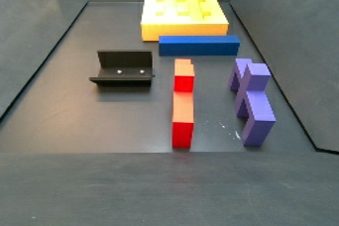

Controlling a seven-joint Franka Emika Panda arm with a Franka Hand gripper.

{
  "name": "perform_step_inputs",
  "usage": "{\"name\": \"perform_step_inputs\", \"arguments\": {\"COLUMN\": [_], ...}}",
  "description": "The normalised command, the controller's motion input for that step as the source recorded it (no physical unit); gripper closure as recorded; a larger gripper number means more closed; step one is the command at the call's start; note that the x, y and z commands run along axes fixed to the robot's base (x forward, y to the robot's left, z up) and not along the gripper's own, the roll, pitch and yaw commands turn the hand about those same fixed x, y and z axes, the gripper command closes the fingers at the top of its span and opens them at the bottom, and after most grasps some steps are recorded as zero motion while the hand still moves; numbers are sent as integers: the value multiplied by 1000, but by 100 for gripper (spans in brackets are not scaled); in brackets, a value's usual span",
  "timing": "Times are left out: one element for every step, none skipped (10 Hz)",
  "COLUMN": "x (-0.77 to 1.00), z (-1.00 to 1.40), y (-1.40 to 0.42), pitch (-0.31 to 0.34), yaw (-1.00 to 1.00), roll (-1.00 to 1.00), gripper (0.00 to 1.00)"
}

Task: Pick up the green object. Move up. Move to above the board. Insert the green object.
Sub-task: Insert the green object.

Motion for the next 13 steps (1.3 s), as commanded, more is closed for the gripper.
{"name": "perform_step_inputs", "arguments": {"x": [-103, -37, -77, -114, 0, 0, 17, 134, 86, 77, 0, 9, 71], "z": [-666, -649, -720, -669, -577, -509, -511, -394, -409, -363, -297, -317, -297], "y": [-454, -380, -166, -97, -97, -31, -83, -86, -66, -86, -149, -111, -29], "pitch": [-100, -113, -81, -99, -57, 0, 0, 0, 0, 0, 0, 0, 0], "yaw": [6, 3, 0, 37, 14, 0, 0, 0, 0, 0, 0, 9, 46], "roll": [40, 254, 297, 253, 267, 124, 60, 111, 70, 91, 153, 169, 193], "gripper": [100, 100, 100, 100, 100, 100, 100, 100, 100, 100, 100, 100, 100]}}
